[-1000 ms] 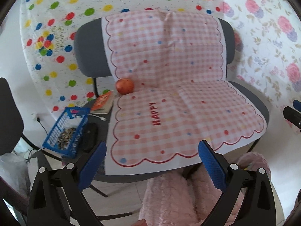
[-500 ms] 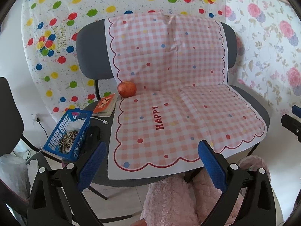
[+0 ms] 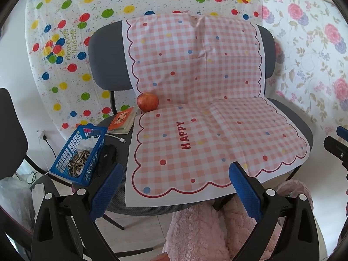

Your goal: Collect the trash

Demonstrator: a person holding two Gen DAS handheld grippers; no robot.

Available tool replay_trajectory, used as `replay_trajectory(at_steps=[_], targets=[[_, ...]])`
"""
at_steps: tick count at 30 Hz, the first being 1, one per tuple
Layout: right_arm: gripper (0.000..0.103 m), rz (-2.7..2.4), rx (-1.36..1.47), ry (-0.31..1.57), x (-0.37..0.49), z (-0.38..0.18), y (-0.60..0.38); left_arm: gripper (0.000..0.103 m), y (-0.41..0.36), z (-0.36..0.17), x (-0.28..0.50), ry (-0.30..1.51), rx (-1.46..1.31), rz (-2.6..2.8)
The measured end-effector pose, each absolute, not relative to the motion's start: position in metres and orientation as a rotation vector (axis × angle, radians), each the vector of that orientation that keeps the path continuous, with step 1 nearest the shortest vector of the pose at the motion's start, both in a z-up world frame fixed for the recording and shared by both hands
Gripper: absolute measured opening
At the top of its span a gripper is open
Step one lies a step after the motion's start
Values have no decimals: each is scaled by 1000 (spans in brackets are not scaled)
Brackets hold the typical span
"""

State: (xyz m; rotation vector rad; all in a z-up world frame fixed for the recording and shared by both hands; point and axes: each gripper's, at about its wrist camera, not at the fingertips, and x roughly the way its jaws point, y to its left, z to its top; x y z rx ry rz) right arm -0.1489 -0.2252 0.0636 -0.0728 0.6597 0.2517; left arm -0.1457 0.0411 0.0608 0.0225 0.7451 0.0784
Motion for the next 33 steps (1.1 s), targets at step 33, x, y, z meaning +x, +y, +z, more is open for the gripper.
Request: replay_trajectory(at_steps=[33], targets=[[97, 250, -73, 665, -149, 62, -224, 97, 44, 60, -145, 748, 20, 79]])
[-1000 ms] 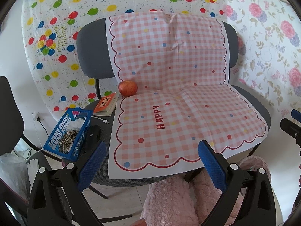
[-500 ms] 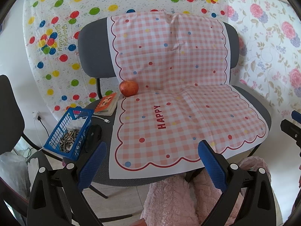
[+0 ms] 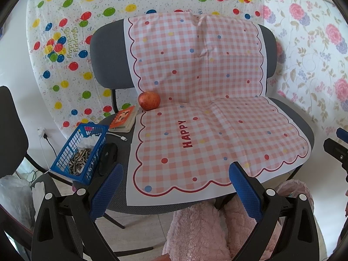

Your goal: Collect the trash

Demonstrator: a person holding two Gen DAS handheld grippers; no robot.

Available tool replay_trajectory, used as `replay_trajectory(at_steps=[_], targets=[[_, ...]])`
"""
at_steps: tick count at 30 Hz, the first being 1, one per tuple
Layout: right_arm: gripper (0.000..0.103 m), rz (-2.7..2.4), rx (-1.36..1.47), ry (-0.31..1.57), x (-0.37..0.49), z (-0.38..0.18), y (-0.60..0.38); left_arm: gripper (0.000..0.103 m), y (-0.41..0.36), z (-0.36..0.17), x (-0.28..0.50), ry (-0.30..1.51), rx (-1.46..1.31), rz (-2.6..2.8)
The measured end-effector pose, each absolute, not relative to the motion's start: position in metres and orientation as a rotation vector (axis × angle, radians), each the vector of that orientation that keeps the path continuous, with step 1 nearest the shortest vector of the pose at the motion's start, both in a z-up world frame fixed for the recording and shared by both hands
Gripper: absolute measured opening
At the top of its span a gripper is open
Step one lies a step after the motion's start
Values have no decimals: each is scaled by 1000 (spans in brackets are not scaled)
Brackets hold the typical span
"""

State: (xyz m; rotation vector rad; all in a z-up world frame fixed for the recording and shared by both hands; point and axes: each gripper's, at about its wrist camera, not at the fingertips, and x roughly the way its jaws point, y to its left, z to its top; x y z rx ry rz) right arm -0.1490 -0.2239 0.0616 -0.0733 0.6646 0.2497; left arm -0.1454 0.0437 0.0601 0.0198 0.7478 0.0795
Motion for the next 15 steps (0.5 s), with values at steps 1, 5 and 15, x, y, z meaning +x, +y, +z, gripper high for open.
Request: replay_trajectory(at_steps=[1, 5, 15], targets=[[97, 252, -73, 664, -149, 62, -224, 97, 44, 60, -146, 749, 18, 81], [97, 251, -74, 665, -148, 62, -224, 97, 45, 60, -147, 749, 17, 81], [97, 254, -73, 667, -148, 62, -225, 97, 45, 58, -149, 746, 19, 83]])
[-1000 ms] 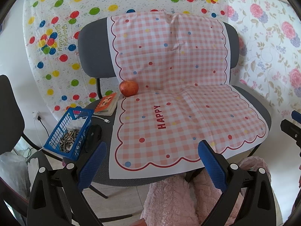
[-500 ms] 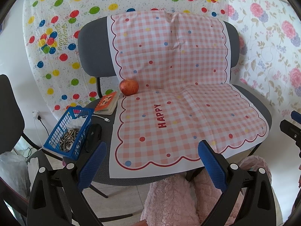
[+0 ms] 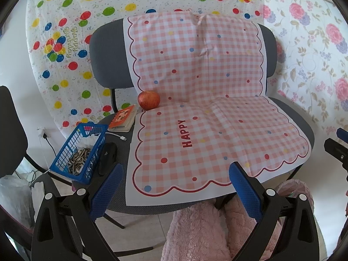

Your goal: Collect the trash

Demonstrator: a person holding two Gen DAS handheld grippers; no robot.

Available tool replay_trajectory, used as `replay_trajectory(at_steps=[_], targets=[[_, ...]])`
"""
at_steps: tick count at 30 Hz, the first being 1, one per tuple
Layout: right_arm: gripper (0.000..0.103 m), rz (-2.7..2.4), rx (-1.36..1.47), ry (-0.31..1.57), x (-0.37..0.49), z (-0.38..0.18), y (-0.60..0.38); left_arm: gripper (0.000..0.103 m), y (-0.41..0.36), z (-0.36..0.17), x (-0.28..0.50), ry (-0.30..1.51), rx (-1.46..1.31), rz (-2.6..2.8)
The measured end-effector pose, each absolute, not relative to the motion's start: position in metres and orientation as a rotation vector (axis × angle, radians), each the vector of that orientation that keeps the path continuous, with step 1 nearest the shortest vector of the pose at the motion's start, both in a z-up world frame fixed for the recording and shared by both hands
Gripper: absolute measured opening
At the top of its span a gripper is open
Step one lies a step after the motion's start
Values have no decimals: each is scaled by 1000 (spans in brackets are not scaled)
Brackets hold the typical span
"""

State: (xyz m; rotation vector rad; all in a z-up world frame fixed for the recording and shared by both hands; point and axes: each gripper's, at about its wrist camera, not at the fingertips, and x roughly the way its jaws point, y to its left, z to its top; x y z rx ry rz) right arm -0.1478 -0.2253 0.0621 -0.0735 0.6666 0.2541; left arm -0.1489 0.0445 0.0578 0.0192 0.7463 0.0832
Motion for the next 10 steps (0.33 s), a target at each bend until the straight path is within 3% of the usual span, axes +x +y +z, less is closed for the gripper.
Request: replay_trajectory(at_steps=[10], targets=[[97, 252, -74, 715, -115, 34, -224, 97, 55, 23, -101, 802, -5, 89]])
